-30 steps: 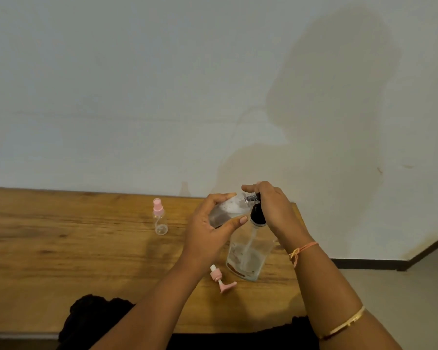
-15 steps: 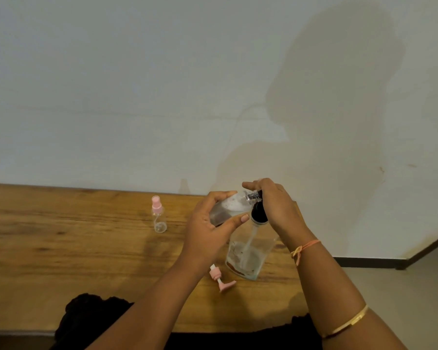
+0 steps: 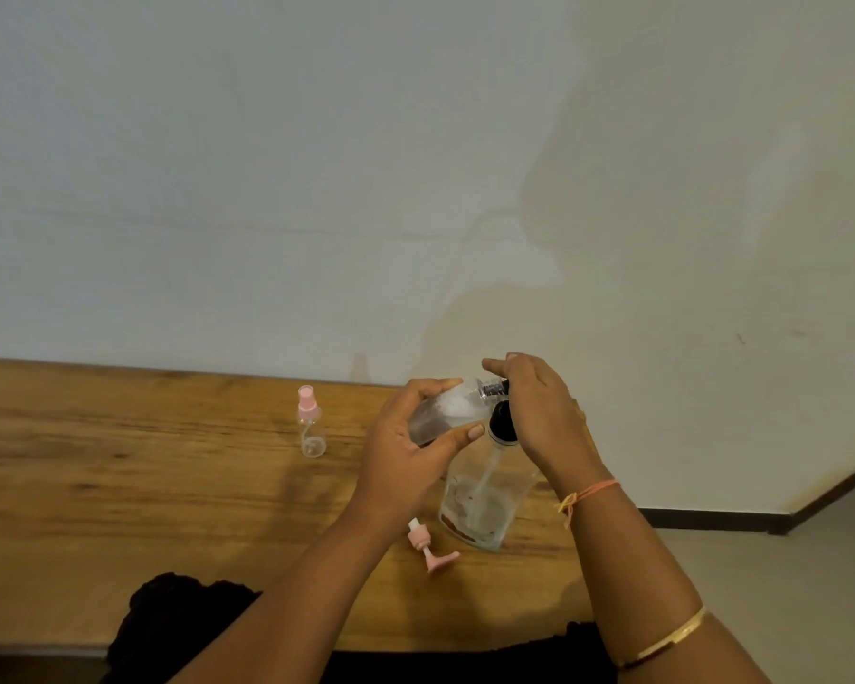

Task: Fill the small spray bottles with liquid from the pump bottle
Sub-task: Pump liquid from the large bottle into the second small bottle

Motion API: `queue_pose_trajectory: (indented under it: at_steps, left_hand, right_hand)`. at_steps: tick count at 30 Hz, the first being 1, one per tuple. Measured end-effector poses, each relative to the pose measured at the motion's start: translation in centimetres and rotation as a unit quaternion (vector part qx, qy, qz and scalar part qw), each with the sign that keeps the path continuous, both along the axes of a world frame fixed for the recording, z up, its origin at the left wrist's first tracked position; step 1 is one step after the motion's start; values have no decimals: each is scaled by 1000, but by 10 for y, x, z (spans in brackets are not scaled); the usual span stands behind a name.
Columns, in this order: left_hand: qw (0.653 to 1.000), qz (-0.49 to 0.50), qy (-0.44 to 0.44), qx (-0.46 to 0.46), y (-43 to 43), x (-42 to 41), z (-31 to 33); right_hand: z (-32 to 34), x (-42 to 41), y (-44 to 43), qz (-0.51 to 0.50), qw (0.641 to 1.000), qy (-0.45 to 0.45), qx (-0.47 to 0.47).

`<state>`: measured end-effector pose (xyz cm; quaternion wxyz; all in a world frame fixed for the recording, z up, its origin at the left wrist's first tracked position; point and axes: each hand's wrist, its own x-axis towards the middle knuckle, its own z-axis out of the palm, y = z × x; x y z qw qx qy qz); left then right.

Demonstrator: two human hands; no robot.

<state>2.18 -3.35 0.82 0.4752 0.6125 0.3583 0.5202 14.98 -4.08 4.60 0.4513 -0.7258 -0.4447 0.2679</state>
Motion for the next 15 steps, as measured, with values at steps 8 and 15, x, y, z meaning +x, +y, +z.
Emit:
queue_pose_trajectory:
  at_steps: [8,15]
  left_hand:
    - [1000,7,21,-12,5,1,-6]
    - [1000,1,6,-8,2,0,-3]
  right_hand:
    - [-4,-6,3,15,999,40,-22]
    - [-3,0,7,38,996,74,-14]
